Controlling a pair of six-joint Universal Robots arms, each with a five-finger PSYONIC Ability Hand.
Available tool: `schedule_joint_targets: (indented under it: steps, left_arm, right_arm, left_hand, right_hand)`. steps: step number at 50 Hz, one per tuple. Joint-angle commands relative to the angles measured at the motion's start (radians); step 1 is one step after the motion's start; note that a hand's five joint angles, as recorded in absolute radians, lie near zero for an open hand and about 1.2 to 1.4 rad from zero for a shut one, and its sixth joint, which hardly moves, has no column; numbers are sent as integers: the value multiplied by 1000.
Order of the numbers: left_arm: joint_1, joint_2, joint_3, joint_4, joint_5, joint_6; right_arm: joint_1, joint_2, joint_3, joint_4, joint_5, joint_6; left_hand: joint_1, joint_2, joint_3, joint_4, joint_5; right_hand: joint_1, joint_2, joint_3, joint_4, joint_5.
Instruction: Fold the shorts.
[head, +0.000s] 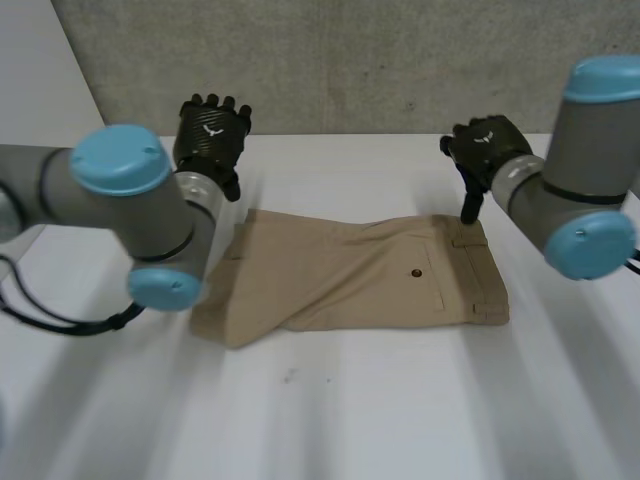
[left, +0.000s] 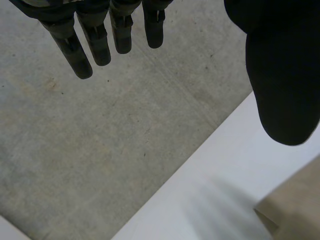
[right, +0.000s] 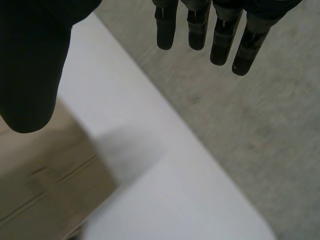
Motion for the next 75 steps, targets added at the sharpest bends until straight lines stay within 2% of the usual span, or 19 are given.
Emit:
schedule_joint_targets:
  steps: [1,4,9,13,20,26,27,29,39,49,54,55,58,62,67,72,73,74,75]
  left_arm:
    - [-2,253,-308,-1,-1,-78]
    - [-8,330,-403,-5,-1,-170]
    - [-41,427,-547,-7,5,-323]
    - [-46,459,-624,2,3,-359]
    - [-48,459,-677,35,0,-360]
    - [-48,456,-684,41,-1,-360]
    - [-48,456,-684,41,-1,-360]
    - [-46,456,-684,41,-1,-360]
    - [-43,462,-686,39,-4,-360]
    - [-41,479,-693,36,-8,-360]
    - [-41,481,-700,39,-6,-360]
    - [-41,481,-700,39,-6,-360]
    - [-41,479,-700,39,-6,-360]
    - [-40,481,-698,39,-8,-360]
    - [-34,482,-693,41,-11,-359]
    - [4,501,-686,39,-49,-359]
    - [11,502,-684,39,-57,-359]
    - [15,505,-683,39,-66,-357]
    - [20,508,-680,39,-70,-357]
  right_arm:
    - [-86,-249,315,52,-84,65]
    - [-119,-301,454,49,-153,65]
    - [-164,-303,604,-8,-207,73]
    - [-179,-301,710,-158,-208,93]
    - [-184,-213,736,-296,-215,127]
    - [-192,-144,721,-354,-219,125]
    - [-192,-137,717,-357,-221,121]
    - [-196,-134,706,-364,-213,121]
    - [-262,-283,732,-327,-208,72]
    - [-325,-355,704,-239,-155,-276]
    - [-200,-364,626,-244,-99,-404]
    - [-120,-361,591,-252,-102,-430]
    - [-14,-349,540,-267,-130,-450]
    - [124,-300,502,-304,-223,-493]
    - [314,-155,451,-313,-407,-566]
    - [376,-36,399,-289,-448,-553]
    - [376,-27,393,-279,-445,-545]
    - [377,-18,384,-263,-435,-521]
    - [377,-19,381,-255,-431,-502]
  left_hand:
    - [15,-3,-12,0,-14]
    - [15,-3,-12,0,-14]
    - [15,-3,-12,0,-14]
    - [15,-3,-12,0,-14]
    - [9,-9,-18,-6,-20]
    - [9,-9,-18,-6,-20]
    - [9,-9,-18,-6,-20]
    - [9,-9,-18,-6,-20]
    - [6,-12,-21,-9,-22]
    - [3,-15,-24,-12,-25]
    - [3,-15,-24,-12,-25]
    - [3,-15,-24,-12,-25]
    - [3,-15,-24,-12,-25]
    - [3,-15,-24,-12,-25]
    - [0,-18,-27,-15,-28]
    - [0,-18,-27,-15,-28]
    - [-3,-21,-30,-18,-31]
    - [-3,-21,-30,-18,-31]
    - [-3,-21,-30,-18,-31]
  right_hand:
    - [18,-3,7,-18,-20]
    - [63,42,51,27,24]
    - [57,36,46,21,19]
    - [63,42,51,27,25]
    - [168,147,157,132,130]
    - [488,467,476,452,449]
    - [645,624,634,609,607]
    - [1189,1168,1178,1153,1151]
    - [1192,1171,1181,1156,1154]
    - [1192,1171,1181,1156,1154]
    - [1192,1171,1181,1156,1154]
    - [1192,1171,1181,1156,1154]
    - [1192,1171,1181,1156,1154]
    - [1192,1171,1181,1156,1154]
    - [1192,1171,1181,1156,1154]
    - [1192,1171,1181,1156,1154]
    - [1115,1094,1103,1079,1076]
    - [733,712,722,697,695]
    - [502,482,491,467,464]
